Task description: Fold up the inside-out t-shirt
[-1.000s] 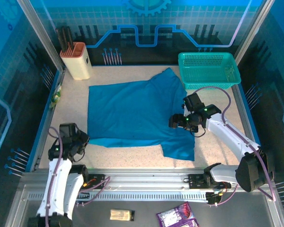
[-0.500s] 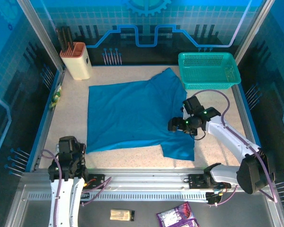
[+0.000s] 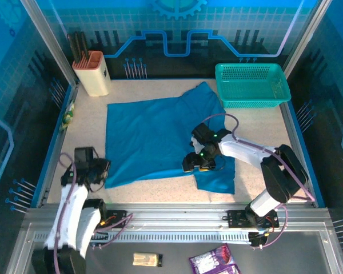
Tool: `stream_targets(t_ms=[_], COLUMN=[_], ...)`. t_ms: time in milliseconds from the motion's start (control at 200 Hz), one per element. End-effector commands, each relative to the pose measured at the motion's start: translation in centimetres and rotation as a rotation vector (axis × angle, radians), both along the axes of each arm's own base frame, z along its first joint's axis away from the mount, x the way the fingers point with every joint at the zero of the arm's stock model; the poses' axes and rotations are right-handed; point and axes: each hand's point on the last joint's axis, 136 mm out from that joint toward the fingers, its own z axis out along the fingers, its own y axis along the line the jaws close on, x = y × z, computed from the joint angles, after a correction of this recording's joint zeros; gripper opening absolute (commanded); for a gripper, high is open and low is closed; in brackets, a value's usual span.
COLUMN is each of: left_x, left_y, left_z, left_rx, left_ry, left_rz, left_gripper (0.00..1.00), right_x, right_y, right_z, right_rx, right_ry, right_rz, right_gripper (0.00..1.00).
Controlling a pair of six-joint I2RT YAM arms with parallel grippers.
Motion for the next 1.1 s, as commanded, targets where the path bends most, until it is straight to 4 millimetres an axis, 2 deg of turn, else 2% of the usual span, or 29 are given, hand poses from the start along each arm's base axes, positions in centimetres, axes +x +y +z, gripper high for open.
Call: stream_targets(t_ms=[0,120,290,475,625,785,866,1016,1096], left_x=[4.6,6.4,7.4,6.6,6.2,5.9,6.0,5.7,5.2], left_y=[-2.7,-3.1,-3.4,-2.7,-1.4,0.5,0.9,1.4,1.8], left_z=[2.4,1.7,-1.9,-6.8,-8.5,-8.4,-7.5,-5.2,-4.0], left_rx=[-0.061,-0.078,-0.141,-0.16,-0.184,-0.17,-0.158,-0.107,-0.068], left_ry=[-0.142,-0.108,-0.016,0.141,0.156,0.15,0.133,0.121,0.101], left_rz=[-0.241,-0.31,-0.312,-0.256,-0.157,-0.102,-0.108,-0.123,-0.115], left_gripper=[0.35,0.36,0.37,0.37,0.36,0.36,0.36,0.37,0.39], right_x=[-0.8,-2.5,-4.8,-7.1,-8.6,-10.1,-9.9,-7.7,-5.9], right_y=[1.3,0.9,-0.6,-3.0,-4.0,-4.0,-3.4,-0.9,-0.8], right_z=[-0.4,-1.8,-2.9,-4.1,-4.4,-4.4,-3.7,-0.9,0.6], right_rx=[-0.013,-0.049,-0.095,-0.145,-0.143,-0.099,-0.06,0.063,0.078], right_ry=[0.004,0.038,0.076,0.122,0.15,0.192,0.185,0.115,0.058], right_rz=[0.051,0.042,0.017,-0.026,-0.044,-0.039,-0.027,-0.029,-0.048], right_gripper=[0.72,0.74,0.78,0.81,0.83,0.84,0.83,0.84,0.84])
